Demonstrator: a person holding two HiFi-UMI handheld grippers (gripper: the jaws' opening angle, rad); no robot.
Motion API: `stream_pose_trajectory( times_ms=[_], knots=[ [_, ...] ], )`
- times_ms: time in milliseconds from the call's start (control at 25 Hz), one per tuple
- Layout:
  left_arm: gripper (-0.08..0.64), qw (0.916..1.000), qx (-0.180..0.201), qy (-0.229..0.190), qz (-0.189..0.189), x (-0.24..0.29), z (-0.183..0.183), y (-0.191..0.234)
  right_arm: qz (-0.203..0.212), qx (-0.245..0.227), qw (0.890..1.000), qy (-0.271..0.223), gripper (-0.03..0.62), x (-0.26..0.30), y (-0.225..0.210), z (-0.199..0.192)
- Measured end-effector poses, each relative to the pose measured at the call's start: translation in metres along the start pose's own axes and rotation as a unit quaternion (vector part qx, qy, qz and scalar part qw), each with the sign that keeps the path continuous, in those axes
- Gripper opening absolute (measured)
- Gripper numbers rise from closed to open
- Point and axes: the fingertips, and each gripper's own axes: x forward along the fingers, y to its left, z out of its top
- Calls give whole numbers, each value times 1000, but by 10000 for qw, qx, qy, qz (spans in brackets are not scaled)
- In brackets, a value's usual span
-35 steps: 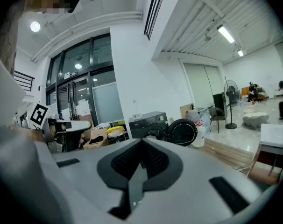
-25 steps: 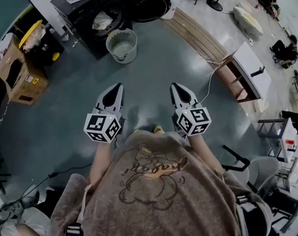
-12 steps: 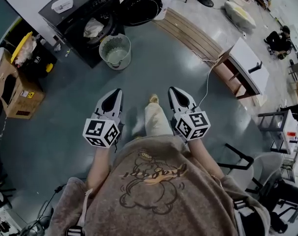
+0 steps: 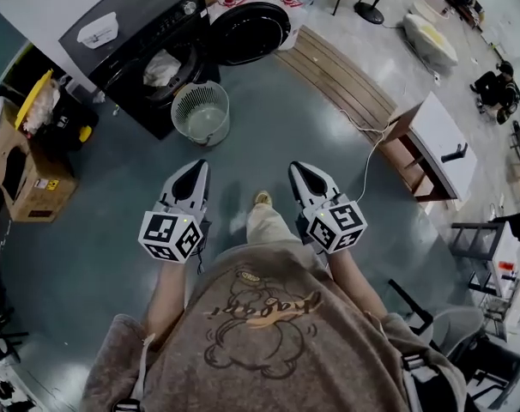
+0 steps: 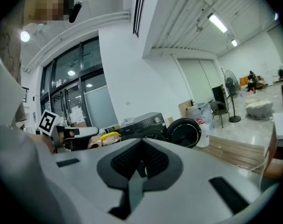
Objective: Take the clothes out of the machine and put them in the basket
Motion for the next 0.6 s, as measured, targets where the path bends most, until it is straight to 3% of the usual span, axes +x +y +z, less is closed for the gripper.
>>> stream_pose_trajectory(
  times_ms=[280,600],
  knots=[
    [5,9992,-147,-91,348,88,36,27,622,-24,9977,257,-5,75,-56,39],
    [5,9965,-126,-171,811,133,54,68,989,-133,9934,557,-5,137,-89,52]
  ],
)
